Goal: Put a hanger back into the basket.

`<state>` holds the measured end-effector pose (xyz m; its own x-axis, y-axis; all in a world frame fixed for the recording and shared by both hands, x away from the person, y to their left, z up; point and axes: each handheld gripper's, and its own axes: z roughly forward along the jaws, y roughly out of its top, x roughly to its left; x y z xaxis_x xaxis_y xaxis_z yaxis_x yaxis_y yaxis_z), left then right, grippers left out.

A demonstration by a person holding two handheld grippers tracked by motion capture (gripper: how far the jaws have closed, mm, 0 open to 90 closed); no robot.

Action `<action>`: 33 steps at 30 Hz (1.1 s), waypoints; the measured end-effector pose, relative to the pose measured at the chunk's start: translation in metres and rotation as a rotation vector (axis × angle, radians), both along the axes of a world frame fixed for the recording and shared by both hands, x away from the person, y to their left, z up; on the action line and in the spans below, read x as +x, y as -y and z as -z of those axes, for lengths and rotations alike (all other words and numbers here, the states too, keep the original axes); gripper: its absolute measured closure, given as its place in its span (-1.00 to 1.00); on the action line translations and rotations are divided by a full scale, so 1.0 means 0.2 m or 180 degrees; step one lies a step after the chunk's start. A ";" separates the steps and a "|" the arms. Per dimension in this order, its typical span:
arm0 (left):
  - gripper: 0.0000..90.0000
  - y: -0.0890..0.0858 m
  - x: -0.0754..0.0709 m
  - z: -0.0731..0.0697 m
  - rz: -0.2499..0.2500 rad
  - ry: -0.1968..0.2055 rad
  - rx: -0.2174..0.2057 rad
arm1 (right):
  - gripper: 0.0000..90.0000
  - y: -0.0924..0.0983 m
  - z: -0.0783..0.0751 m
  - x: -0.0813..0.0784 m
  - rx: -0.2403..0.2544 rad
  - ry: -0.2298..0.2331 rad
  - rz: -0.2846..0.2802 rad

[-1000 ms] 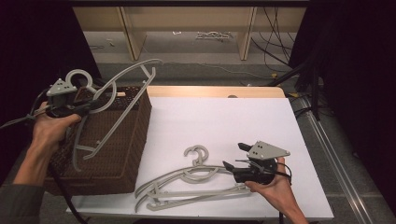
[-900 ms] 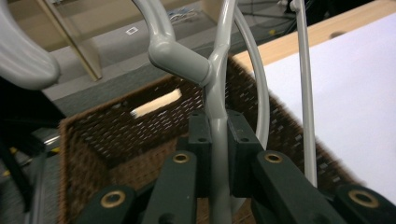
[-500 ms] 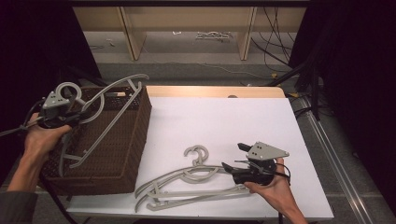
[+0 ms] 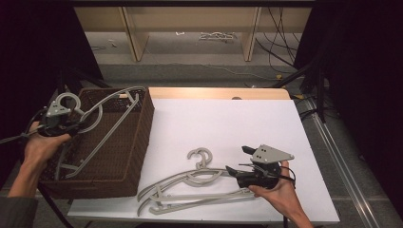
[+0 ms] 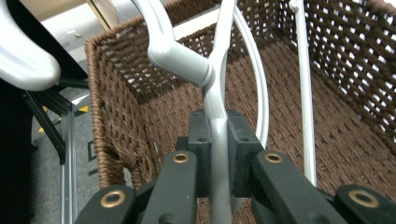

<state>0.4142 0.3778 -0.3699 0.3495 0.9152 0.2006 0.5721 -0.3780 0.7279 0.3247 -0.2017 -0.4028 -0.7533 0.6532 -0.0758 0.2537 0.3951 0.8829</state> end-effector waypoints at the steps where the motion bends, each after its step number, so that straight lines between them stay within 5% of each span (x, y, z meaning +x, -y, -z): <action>1: 0.82 0.00 0.01 0.02 -0.0030 -0.0036 0.0014 | -0.60 0.00 0.00 0.00 -0.0002 -0.0003 0.0004; 6: 0.82 -0.01 0.04 0.08 -0.0119 -0.0166 0.0168 | -0.60 0.00 0.01 0.01 0.0008 0.0011 0.0015; 18: 0.81 0.03 0.09 0.20 -0.0101 -0.0401 0.0306 | -0.59 0.01 0.01 0.00 -0.0009 -0.0016 -0.0004; 33: 0.68 0.00 0.10 0.25 -0.0240 -0.0487 0.0257 | -0.59 0.01 0.02 0.01 0.0012 -0.0022 0.0010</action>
<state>0.4350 0.3786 -0.4190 0.3126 0.9230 0.2242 0.7027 -0.3835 0.5993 0.3257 -0.2027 -0.4069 -0.7518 0.6559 -0.0680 0.2612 0.3909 0.8826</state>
